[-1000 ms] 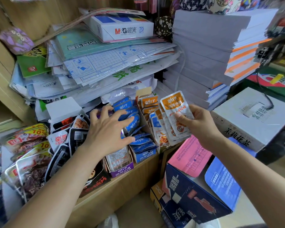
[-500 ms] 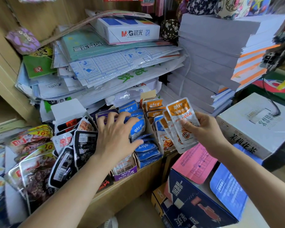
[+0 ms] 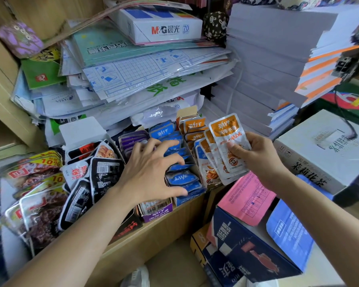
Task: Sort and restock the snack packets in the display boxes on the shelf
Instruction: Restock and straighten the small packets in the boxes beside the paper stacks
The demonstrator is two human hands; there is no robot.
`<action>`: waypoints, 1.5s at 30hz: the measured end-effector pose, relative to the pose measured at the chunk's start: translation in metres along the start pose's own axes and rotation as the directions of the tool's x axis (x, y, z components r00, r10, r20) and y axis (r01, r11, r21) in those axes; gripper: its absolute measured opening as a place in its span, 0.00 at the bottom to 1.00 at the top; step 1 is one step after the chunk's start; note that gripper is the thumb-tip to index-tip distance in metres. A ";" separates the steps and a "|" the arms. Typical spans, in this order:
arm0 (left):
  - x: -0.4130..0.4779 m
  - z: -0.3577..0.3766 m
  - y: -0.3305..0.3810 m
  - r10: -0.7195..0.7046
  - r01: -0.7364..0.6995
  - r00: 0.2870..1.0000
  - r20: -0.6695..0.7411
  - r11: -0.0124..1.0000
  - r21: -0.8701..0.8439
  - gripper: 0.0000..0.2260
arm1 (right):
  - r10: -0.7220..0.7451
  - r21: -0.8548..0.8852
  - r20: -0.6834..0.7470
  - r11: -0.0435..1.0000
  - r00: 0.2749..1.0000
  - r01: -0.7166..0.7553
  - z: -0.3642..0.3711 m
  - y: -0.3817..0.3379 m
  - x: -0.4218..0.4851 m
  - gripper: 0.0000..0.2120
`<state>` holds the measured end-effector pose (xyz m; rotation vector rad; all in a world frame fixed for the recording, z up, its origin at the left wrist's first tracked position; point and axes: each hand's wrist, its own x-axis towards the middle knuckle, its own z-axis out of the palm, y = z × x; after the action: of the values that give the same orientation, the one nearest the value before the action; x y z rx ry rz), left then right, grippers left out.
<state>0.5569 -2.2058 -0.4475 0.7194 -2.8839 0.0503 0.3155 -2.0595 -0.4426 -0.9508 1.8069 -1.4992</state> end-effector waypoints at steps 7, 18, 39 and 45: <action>0.004 0.007 -0.002 -0.015 -0.022 0.976 -0.216 0.985 -0.170 0.15 | 0.001 0.009 -0.005 1.000 1.000 -0.001 -0.001 -0.002 -0.002 0.11; 0.002 -0.001 0.001 0.013 -0.017 1.000 -0.022 0.986 -0.167 0.11 | -0.011 0.005 -0.002 1.000 1.000 0.011 -0.005 -0.001 -0.002 0.10; 0.003 0.000 -0.003 0.017 -0.004 0.998 0.065 0.980 -0.197 0.26 | -0.011 0.023 -0.013 1.000 1.000 0.011 -0.004 0.001 -0.003 0.09; 0.006 -0.003 -0.005 -0.013 0.012 1.000 -0.005 0.969 -0.246 0.06 | -0.014 0.018 -0.006 1.000 1.000 0.014 -0.004 0.000 -0.003 0.08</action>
<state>0.5547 -2.2123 -0.4438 0.6878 -2.8089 -0.3014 0.3137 -2.0541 -0.4421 -0.9525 1.7914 -1.5258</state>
